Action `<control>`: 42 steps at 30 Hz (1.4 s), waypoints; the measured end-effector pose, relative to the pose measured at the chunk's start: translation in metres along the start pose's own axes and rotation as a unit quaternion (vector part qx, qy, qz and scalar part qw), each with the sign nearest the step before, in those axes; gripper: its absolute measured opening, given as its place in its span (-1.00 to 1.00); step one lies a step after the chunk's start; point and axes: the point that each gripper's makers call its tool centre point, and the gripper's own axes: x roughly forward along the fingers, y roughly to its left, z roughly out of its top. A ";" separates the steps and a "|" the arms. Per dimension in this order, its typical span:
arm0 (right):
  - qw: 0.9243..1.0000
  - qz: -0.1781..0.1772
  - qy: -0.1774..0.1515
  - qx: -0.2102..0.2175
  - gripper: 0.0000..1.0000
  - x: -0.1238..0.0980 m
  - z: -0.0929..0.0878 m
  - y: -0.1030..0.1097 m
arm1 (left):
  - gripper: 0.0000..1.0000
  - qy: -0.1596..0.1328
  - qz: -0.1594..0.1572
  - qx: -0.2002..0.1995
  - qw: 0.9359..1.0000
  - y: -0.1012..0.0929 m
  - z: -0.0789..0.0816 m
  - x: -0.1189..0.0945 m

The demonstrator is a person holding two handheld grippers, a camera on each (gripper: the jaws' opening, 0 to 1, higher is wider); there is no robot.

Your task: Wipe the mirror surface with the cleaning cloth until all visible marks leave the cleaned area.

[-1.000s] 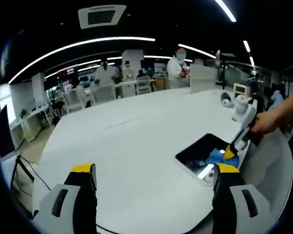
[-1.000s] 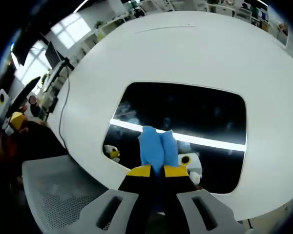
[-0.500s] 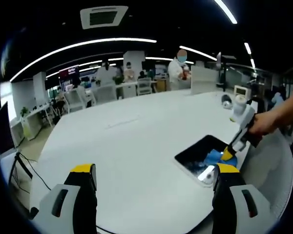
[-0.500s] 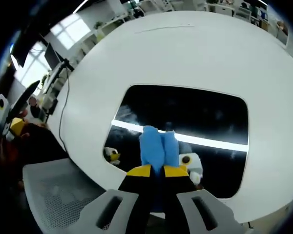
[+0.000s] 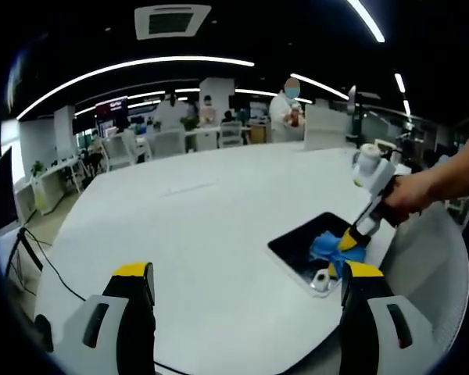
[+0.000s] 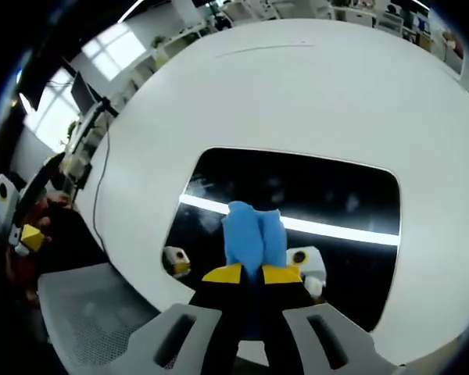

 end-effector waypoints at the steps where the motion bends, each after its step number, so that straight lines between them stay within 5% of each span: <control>1: 1.000 0.000 0.000 0.001 -0.97 0.000 0.001 0.000 | 0.99 0.000 0.001 0.000 1.000 0.000 0.000 0.000; 17: 1.000 -0.006 -0.016 -0.004 -0.97 0.008 0.021 -0.006 | 0.99 -0.009 0.005 0.001 1.000 0.001 0.007 0.001; 34: 1.000 -0.011 -0.013 -0.018 -0.97 0.019 0.049 -0.012 | 0.99 0.017 -0.009 0.006 1.000 -0.001 -0.002 0.010; 42: 1.000 -0.012 -0.014 -0.012 -0.97 0.024 0.064 -0.018 | 0.99 -0.001 0.004 -0.005 1.000 0.008 0.011 0.014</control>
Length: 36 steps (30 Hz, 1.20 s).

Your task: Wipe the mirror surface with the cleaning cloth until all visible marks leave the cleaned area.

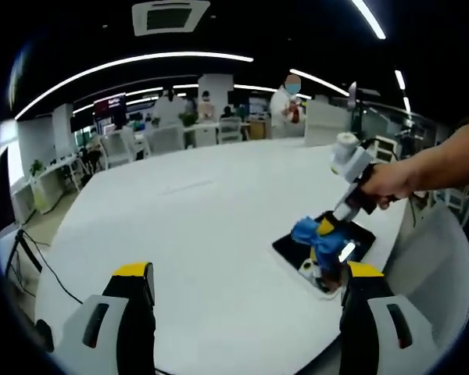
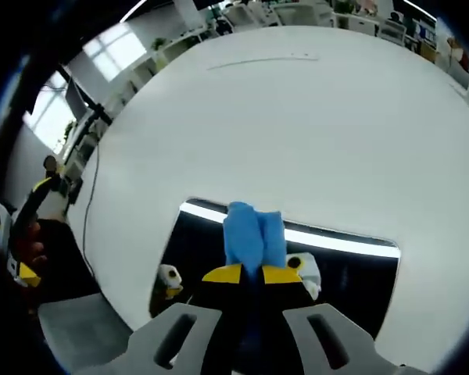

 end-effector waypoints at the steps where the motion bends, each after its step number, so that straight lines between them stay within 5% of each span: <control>1: 1.000 -0.001 0.000 -0.001 -0.97 0.000 0.001 0.000 | 0.99 -0.005 0.000 -0.001 1.000 -0.001 0.003 0.000; 14: 1.000 -0.005 0.001 -0.005 -0.97 0.007 0.021 -0.005 | 0.99 0.006 0.000 0.006 1.000 0.003 -0.003 -0.007; 36: 0.999 -0.008 0.008 -0.049 -0.99 0.011 0.021 -0.005 | 0.99 0.009 -0.004 0.009 1.000 -0.001 -0.005 0.000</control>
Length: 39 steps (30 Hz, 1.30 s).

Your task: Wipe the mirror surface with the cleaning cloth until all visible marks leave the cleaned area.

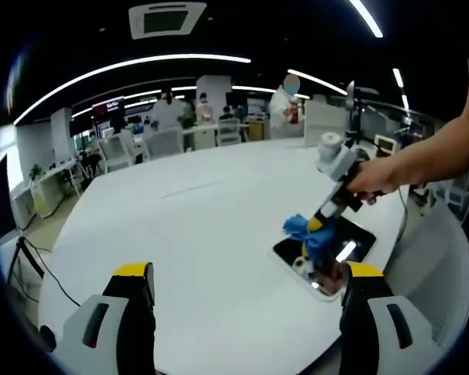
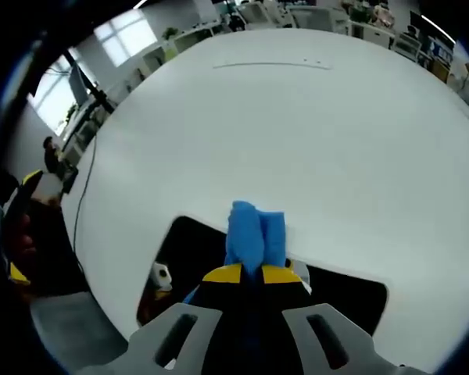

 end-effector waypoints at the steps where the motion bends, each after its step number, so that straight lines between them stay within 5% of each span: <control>1: 1.000 0.001 -0.001 0.003 -0.99 0.000 0.000 0.000 | 0.99 0.002 -0.001 -0.001 1.000 -0.002 -0.002 0.001; 9: 1.000 0.002 0.006 -0.017 -0.99 -0.001 -0.001 0.000 | 0.99 0.014 -0.001 0.006 1.000 -0.015 -0.014 0.007; 18: 1.000 0.023 -0.004 0.013 -0.99 -0.003 -0.001 0.000 | 0.99 0.018 -0.003 0.000 1.000 -0.021 -0.022 0.009; 25: 1.000 0.004 0.001 -0.010 -0.98 -0.007 -0.005 -0.005 | 1.00 0.000 -0.007 -0.018 1.000 -0.025 -0.023 0.011; 39: 1.000 0.002 0.002 0.011 -0.98 -0.011 -0.011 -0.025 | 1.00 -0.013 -0.018 -0.024 0.999 -0.035 -0.019 0.015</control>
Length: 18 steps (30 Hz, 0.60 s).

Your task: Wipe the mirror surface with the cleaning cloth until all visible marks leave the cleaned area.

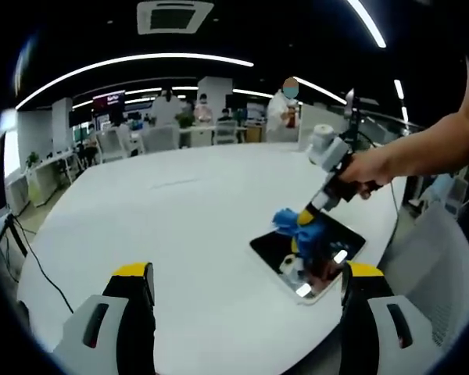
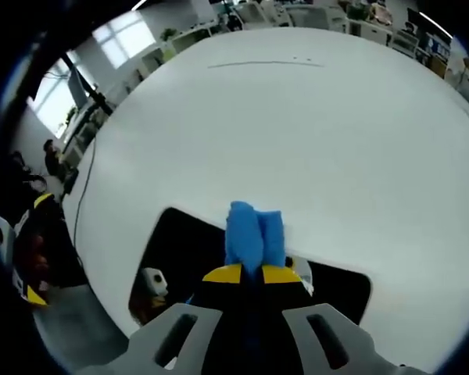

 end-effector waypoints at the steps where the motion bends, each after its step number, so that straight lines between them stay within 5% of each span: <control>1: 1.000 -0.001 0.001 0.000 -0.98 0.000 0.000 -0.002 | 1.00 0.000 0.000 0.000 1.000 0.000 0.000 0.000; 18: 1.000 -0.009 0.006 0.001 -0.98 -0.008 -0.006 -0.018 | 1.00 0.012 -0.009 0.005 1.000 -0.010 -0.012 0.007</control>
